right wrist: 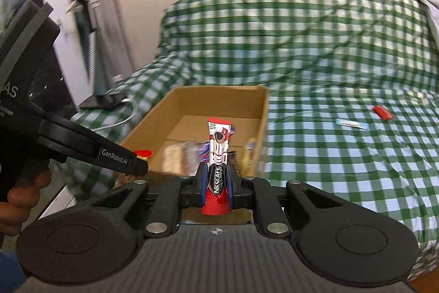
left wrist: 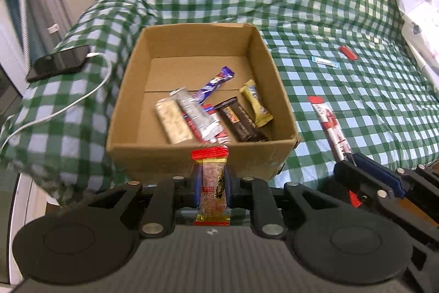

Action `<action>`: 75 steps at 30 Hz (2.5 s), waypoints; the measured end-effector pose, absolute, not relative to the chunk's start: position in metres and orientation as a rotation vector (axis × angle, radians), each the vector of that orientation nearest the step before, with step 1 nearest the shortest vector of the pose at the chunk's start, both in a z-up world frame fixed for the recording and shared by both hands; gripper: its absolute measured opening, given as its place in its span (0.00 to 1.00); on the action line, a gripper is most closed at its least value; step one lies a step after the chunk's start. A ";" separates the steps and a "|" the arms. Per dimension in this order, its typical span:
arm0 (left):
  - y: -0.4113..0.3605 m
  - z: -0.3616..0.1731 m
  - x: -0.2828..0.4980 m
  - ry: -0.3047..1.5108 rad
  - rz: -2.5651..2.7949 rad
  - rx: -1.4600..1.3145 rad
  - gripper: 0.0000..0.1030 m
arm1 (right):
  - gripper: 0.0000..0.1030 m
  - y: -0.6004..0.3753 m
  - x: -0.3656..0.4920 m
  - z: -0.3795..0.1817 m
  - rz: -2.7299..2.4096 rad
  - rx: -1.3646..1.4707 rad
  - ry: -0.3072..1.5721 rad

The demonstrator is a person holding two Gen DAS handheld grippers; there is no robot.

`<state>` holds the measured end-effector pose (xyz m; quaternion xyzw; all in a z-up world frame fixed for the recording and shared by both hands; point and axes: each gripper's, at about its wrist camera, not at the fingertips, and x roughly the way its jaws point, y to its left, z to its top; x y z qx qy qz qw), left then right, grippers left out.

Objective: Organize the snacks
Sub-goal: 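Carry the orange bar and red-white Nescafe stick over the box with both grippers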

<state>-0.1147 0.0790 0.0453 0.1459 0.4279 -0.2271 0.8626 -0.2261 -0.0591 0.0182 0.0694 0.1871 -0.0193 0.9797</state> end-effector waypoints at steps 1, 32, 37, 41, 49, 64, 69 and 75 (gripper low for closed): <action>0.086 0.046 -0.120 0.889 -0.475 0.301 0.18 | 0.14 -0.050 -0.228 0.019 -0.031 0.125 0.378; 0.142 0.035 -0.118 0.928 -0.487 0.174 0.18 | 0.14 0.004 -0.233 0.021 -0.005 -0.048 0.445; 0.140 0.035 -0.113 0.926 -0.486 0.173 0.18 | 0.14 0.004 -0.228 0.020 0.003 -0.063 0.461; 0.139 0.034 -0.111 0.929 -0.489 0.177 0.18 | 0.14 0.004 -0.226 0.020 0.002 -0.062 0.464; 0.141 0.031 -0.107 0.945 -0.487 0.165 0.18 | 0.14 0.004 -0.220 0.021 0.002 -0.077 0.472; 0.138 0.026 -0.097 0.971 -0.475 0.148 0.18 | 0.15 -0.007 -0.204 0.021 -0.019 -0.047 0.493; 0.136 0.026 -0.089 0.973 -0.464 0.147 0.18 | 0.15 -0.008 -0.194 0.022 -0.025 -0.040 0.501; 0.135 0.028 -0.075 0.968 -0.432 0.140 0.18 | 0.15 -0.009 -0.183 0.022 -0.032 -0.029 0.501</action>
